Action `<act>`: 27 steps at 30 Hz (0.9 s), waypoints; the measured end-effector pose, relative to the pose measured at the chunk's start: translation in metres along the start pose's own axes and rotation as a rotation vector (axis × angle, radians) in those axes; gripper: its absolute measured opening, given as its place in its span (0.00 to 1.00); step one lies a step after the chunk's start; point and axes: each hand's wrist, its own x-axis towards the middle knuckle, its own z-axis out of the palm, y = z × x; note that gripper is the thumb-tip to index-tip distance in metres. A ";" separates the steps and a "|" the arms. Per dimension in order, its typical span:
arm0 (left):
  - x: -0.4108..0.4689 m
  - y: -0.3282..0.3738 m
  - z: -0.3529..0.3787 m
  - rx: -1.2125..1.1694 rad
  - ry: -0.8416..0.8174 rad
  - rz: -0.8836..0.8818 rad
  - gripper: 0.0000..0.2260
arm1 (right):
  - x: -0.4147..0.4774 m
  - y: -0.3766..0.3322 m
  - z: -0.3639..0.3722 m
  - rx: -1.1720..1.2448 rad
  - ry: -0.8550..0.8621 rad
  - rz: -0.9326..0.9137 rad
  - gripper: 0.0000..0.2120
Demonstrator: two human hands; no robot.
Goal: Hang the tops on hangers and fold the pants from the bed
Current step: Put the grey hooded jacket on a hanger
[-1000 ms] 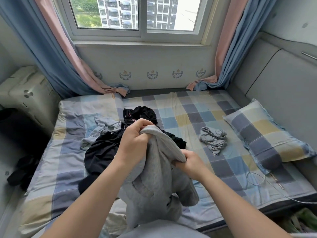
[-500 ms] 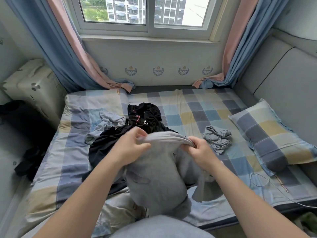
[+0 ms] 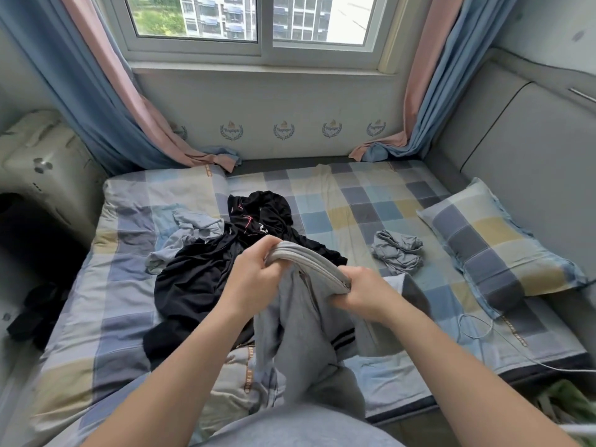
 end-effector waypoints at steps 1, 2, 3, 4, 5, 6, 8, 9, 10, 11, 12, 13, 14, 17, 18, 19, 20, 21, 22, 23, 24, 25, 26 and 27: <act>0.002 0.000 -0.002 -0.016 -0.002 -0.001 0.06 | -0.001 0.008 0.004 -0.011 -0.004 0.049 0.06; 0.002 0.000 -0.004 -0.018 -0.009 0.000 0.07 | -0.001 0.015 0.007 -0.017 -0.009 0.091 0.07; 0.003 0.000 -0.005 -0.012 -0.012 -0.002 0.08 | -0.001 0.019 0.010 -0.031 -0.017 0.131 0.09; 0.002 -0.001 -0.006 -0.009 -0.006 -0.008 0.09 | 0.000 0.023 0.013 -0.056 -0.026 0.167 0.11; 0.002 -0.002 -0.006 -0.011 0.009 -0.019 0.09 | 0.001 0.027 0.015 -0.087 -0.031 0.197 0.12; 0.001 -0.004 -0.008 -0.013 0.028 -0.029 0.10 | 0.003 0.031 0.016 -0.110 -0.031 0.223 0.13; -0.001 -0.008 -0.011 0.004 0.039 -0.043 0.10 | 0.004 0.038 0.015 -0.109 -0.022 0.253 0.08; -0.003 -0.011 -0.013 0.022 0.037 -0.049 0.09 | 0.004 0.040 0.014 -0.087 -0.006 0.254 0.04; -0.004 -0.013 -0.015 0.046 0.037 -0.057 0.08 | 0.005 0.042 0.011 -0.062 0.021 0.247 0.02; -0.005 -0.015 -0.017 0.079 0.038 -0.074 0.07 | 0.006 0.042 0.006 -0.054 0.064 0.237 0.06; -0.005 -0.018 -0.019 0.129 0.034 -0.105 0.06 | 0.007 0.040 0.000 -0.067 0.120 0.217 0.09; -0.005 -0.020 -0.022 0.203 0.018 -0.150 0.05 | 0.008 0.036 -0.007 -0.084 0.170 0.193 0.13; -0.005 -0.022 -0.026 0.301 -0.017 -0.207 0.05 | 0.008 0.030 -0.015 -0.090 0.206 0.154 0.15; -0.006 -0.026 -0.031 0.515 -0.189 -0.323 0.07 | 0.005 0.010 -0.033 -0.004 0.257 -0.017 0.16; -0.007 -0.026 -0.028 0.514 -0.252 -0.303 0.13 | 0.003 0.000 -0.036 0.062 0.261 -0.083 0.16; -0.008 -0.024 -0.020 0.479 -0.302 -0.255 0.19 | 0.000 -0.010 -0.037 0.140 0.253 -0.152 0.15; -0.010 -0.020 -0.010 0.421 -0.340 -0.198 0.24 | -0.002 -0.021 -0.037 0.216 0.230 -0.223 0.15; -0.011 -0.014 0.002 0.332 -0.363 -0.144 0.26 | -0.005 -0.031 -0.034 0.270 0.203 -0.287 0.14; -0.012 -0.009 0.014 0.226 -0.366 -0.095 0.26 | -0.007 -0.040 -0.032 0.306 0.183 -0.339 0.12; -0.012 -0.007 0.024 0.128 -0.343 -0.055 0.24 | -0.007 -0.046 -0.030 0.335 0.177 -0.375 0.11; -0.011 -0.005 0.032 0.057 -0.295 -0.021 0.20 | -0.008 -0.050 -0.030 0.365 0.185 -0.393 0.09; -0.008 -0.005 0.035 0.003 -0.232 -0.005 0.16 | -0.007 -0.050 -0.032 0.394 0.208 -0.391 0.08; -0.006 -0.006 0.036 -0.042 -0.169 -0.010 0.11 | -0.006 -0.048 -0.034 0.414 0.238 -0.373 0.08; -0.003 -0.009 0.035 -0.087 -0.113 -0.032 0.07 | -0.006 -0.043 -0.036 0.417 0.266 -0.344 0.09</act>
